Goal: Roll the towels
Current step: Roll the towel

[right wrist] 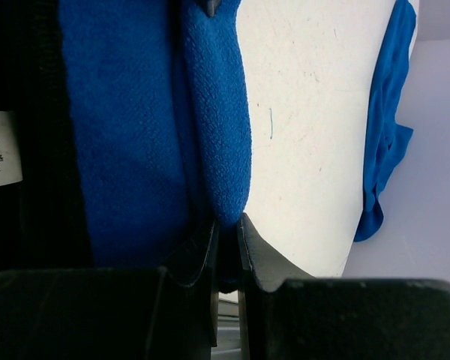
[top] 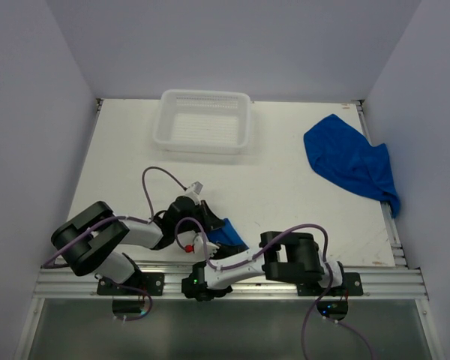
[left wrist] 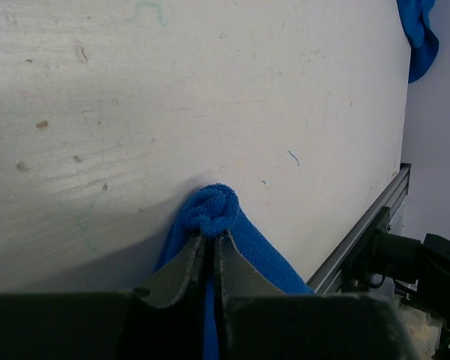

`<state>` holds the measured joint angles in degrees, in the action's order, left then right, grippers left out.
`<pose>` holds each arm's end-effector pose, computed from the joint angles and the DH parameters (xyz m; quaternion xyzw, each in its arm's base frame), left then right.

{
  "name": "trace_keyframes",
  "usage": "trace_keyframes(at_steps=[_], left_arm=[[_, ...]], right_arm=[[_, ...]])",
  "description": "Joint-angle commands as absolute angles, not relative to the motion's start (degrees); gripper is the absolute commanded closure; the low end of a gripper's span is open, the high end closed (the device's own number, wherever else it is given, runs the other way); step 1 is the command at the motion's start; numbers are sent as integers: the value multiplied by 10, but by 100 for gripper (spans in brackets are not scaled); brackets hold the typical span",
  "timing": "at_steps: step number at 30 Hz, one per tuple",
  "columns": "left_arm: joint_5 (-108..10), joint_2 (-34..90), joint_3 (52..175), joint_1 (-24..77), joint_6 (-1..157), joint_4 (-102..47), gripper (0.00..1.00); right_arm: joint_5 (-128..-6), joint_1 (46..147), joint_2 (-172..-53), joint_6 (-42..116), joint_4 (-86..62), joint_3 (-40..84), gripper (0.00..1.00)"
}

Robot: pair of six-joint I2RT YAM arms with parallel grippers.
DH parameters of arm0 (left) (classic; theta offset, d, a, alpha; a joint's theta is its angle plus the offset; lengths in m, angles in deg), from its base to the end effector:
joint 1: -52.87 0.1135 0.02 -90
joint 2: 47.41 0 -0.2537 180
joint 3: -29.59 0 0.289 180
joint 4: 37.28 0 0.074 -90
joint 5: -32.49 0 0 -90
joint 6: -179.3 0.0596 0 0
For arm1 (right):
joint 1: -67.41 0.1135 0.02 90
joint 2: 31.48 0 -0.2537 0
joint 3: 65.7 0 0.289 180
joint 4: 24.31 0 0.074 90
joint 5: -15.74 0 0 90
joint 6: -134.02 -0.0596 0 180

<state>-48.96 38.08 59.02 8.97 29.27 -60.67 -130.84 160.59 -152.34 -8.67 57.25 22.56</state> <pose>0.1908 -0.1959 0.0549 -0.0874 0.8714 -0.4171 0.2432 0.0303 0.3521 0.0781 -0.3910 0.7735 -0.3122 0.3890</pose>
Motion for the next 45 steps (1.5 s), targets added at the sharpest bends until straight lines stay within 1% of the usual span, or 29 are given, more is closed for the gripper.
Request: trace_keyframes(at_steps=[1, 3, 7, 13, 16, 18, 24, 28, 34, 40, 45], left_arm=[[-540, 373, 570, 93, 309, -596, 100], [-545, 368, 563, 89, 309, -598, 100], [-558, 363, 547, 86, 308, -597, 100], [-572, 362, 522, 82, 302, -600, 100], [-573, 364, 518, 82, 304, -601, 100], [-573, 369, 517, 82, 305, -601, 100], [-572, 371, 504, 82, 306, -608, 100], [-591, 368, 494, 82, 306, -612, 100], [-590, 374, 488, 82, 316, -626, 100], [-588, 382, 483, 82, 316, -637, 100], [-591, 381, 475, 82, 314, -644, 100]], right_arm=[[-1308, 1615, -1531, -101, 598, 228, 100], [-1303, 1618, -1526, -105, 590, 223, 100], [-1290, 1621, -1501, -105, 562, 207, 96], [-1260, 1621, -1453, -81, 495, 177, 89], [-1252, 1621, -1448, -75, 482, 177, 82], [-1251, 1620, -1446, -76, 483, 178, 80], [-1250, 1621, -1424, -78, 487, 175, 77], [-1238, 1622, -1395, -76, 475, 164, 70], [-1227, 1628, -1365, -65, 473, 169, 64], [-1227, 1630, -1357, -78, 484, 172, 61], [-1216, 1630, -1319, -85, 468, 155, 61]])
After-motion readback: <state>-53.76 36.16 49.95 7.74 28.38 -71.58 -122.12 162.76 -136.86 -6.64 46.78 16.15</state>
